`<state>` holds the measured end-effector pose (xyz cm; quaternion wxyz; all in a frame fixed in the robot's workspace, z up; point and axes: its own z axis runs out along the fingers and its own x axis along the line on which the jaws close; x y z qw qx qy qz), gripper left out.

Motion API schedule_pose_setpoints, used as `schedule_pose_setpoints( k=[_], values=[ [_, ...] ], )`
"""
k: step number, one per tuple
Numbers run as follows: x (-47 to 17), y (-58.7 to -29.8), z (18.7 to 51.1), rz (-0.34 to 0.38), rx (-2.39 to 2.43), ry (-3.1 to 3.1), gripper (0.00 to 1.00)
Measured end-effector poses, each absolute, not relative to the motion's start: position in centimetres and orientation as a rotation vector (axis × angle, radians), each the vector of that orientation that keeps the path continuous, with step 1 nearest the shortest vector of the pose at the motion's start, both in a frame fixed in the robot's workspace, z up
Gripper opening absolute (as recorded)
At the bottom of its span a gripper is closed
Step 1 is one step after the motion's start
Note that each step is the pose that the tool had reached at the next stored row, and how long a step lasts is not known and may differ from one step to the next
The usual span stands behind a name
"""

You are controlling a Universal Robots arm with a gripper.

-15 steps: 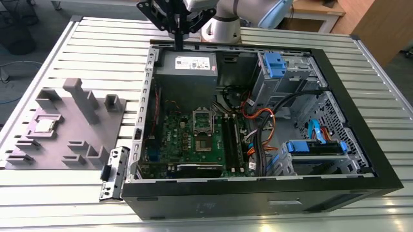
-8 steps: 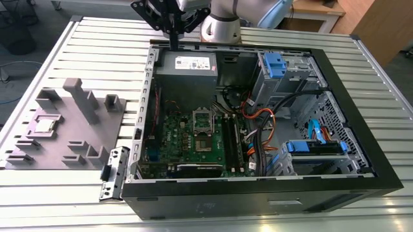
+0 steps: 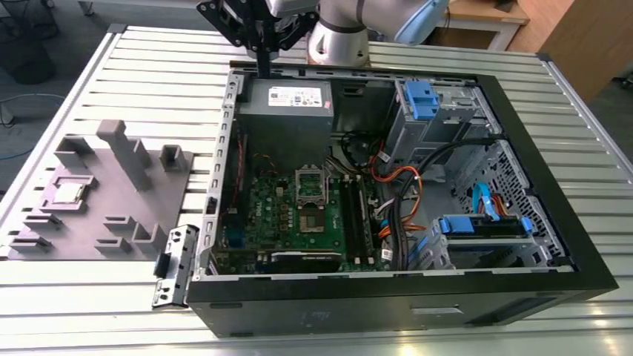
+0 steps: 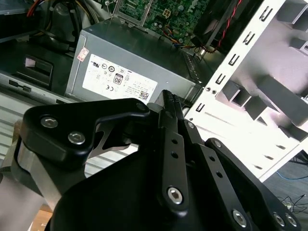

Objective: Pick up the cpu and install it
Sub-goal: 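Reach for the cpu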

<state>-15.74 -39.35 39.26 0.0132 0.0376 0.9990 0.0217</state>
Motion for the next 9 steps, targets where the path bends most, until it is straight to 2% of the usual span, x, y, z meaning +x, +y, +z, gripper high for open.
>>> schedule_pose_setpoints(
  k=[9],
  values=[
    [-16.18, -39.35, 39.26, 0.068, 0.117, 3.112, 0.11]
  ],
)
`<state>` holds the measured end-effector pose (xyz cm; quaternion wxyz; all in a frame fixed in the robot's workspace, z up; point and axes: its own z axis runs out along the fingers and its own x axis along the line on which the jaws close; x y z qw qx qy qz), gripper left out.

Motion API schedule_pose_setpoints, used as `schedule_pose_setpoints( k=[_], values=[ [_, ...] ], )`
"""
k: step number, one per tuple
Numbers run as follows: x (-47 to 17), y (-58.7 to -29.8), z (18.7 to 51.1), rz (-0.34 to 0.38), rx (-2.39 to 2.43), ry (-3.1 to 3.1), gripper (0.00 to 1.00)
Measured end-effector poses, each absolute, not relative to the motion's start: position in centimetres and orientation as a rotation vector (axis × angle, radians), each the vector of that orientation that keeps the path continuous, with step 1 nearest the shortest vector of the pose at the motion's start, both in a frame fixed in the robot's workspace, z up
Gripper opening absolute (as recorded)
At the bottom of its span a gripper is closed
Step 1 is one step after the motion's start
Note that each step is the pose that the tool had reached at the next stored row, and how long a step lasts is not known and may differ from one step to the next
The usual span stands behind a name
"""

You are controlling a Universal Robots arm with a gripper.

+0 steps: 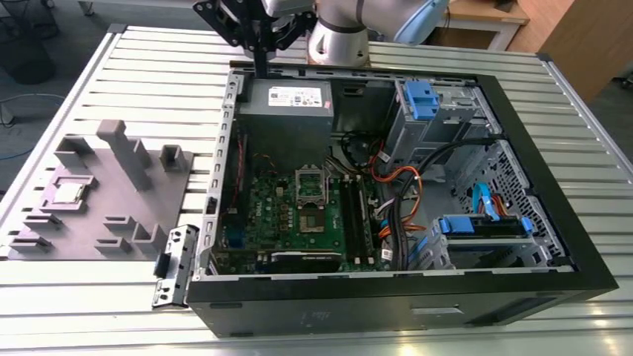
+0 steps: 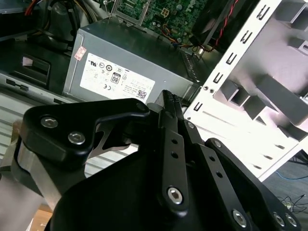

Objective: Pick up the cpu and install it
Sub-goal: 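Reach for the cpu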

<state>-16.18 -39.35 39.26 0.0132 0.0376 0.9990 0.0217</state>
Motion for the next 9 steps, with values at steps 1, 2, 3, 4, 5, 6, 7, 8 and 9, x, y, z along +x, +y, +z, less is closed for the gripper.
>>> schedule_pose_setpoints(
  k=[1, 2, 3, 4, 5, 6, 7, 8, 9],
  values=[
    [-16.4, -39.3, 39.3, 0.068, 0.117, 3.112, 0.11],
    [-16.5, -39.4, 39.3, 0.068, 0.117, 3.112, 0.11],
    [-16.8, -39.4, 39.3, 0.068, 0.117, 3.112, 0.11],
    [-17.0, -39.4, 39.3, 0.068, 0.117, 3.112, 0.11],
    [-17.2, -39.4, 39.3, 0.068, 0.117, 3.112, 0.11],
    [-17.5, -39.4, 39.3, 0.068, 0.117, 3.112, 0.11],
    [-17.7, -39.4, 39.3, 0.068, 0.117, 3.112, 0.11],
    [-17.9, -39.3, 39.3, 0.068, 0.117, 3.112, 0.11],
    [-18.2, -39.4, 39.3, 0.068, 0.117, 3.112, 0.11]
  ],
)
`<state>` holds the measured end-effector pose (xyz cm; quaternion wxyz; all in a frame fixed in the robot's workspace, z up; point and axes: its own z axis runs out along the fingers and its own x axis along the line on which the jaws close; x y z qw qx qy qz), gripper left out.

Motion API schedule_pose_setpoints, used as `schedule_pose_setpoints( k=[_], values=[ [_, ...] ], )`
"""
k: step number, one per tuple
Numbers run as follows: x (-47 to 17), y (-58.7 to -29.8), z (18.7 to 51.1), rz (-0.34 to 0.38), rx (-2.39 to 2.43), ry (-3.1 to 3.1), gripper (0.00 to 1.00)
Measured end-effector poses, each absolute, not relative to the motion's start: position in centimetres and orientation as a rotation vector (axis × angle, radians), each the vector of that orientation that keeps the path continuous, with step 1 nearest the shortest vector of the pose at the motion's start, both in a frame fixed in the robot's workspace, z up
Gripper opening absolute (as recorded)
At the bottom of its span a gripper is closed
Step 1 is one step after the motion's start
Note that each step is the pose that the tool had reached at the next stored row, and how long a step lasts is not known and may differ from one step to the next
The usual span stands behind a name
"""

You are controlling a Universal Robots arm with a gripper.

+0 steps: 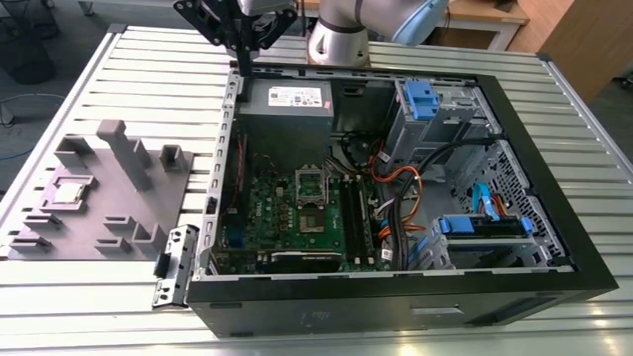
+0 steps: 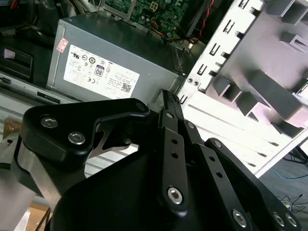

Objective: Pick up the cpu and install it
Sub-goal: 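Reach for the cpu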

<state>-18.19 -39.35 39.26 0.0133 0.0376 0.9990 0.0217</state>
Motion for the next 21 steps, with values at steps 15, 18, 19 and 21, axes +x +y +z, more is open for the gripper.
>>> schedule_pose_setpoints(
  k=[15, 18, 19, 21],
  values=[
    [-22.6, -39.4, 39.2, 0.068, 0.117, 3.111, 0.11],
    [-23.7, -39.4, 39.2, 0.068, 0.117, 3.111, 0.11],
    [-24.1, -39.3, 39.2, 0.068, 0.117, 3.111, 0.11],
    [-24.9, -39.4, 39.2, 0.068, 0.117, 3.111, 0.11]
  ],
)
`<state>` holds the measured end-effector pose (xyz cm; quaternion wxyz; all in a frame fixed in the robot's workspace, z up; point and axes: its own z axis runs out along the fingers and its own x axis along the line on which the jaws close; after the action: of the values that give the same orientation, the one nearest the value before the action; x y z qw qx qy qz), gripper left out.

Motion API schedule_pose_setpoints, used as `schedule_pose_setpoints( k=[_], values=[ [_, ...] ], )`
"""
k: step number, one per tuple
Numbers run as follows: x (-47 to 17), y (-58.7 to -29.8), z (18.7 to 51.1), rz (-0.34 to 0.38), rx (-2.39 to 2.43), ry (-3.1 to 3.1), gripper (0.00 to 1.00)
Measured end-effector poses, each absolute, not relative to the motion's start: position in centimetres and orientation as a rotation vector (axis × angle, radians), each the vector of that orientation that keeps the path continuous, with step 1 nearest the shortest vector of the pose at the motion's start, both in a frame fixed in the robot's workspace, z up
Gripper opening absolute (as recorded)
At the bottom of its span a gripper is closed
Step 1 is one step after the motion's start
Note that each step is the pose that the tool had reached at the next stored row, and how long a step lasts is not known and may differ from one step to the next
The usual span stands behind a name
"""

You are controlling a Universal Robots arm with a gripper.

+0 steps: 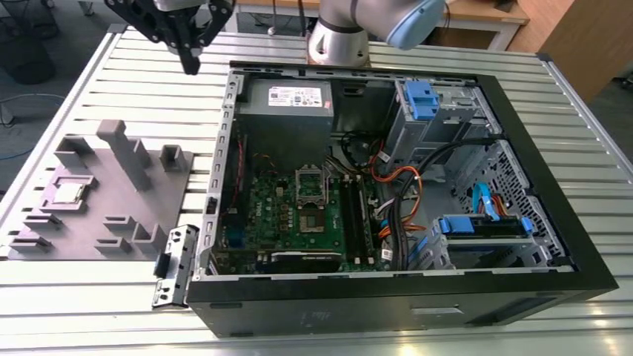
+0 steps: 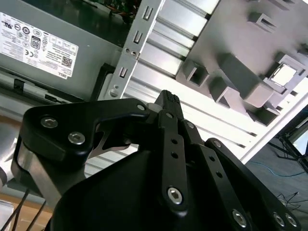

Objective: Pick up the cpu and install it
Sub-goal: 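Reach for the cpu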

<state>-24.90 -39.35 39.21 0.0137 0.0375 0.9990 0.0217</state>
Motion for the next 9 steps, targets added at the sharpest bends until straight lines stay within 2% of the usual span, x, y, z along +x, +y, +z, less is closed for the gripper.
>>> schedule_pose_setpoints(
  k=[9],
  values=[
    [-28.6, -39.3, 39.1, 0.068, 0.117, 3.111, 0.11]
  ],
)
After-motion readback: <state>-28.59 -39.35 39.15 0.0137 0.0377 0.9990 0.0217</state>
